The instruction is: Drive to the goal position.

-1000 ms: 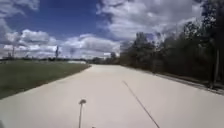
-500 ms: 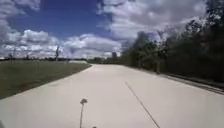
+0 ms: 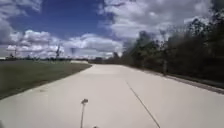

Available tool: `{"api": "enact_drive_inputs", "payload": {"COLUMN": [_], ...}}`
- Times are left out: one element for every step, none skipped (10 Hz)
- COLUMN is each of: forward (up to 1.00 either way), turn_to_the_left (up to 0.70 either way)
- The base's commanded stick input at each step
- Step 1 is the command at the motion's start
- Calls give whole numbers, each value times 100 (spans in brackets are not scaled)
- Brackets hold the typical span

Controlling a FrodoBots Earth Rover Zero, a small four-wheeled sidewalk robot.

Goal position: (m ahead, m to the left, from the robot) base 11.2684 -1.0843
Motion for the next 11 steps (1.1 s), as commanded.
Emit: {"api": "enact_drive_inputs", "payload": {"forward": [100, 100, 100, 100, 100, 100, 100, 100, 100, 100, 100], "turn_to_the_left": [0, 0, 0, 0, 0, 0, 0, 0, 0, 0, 0]}}
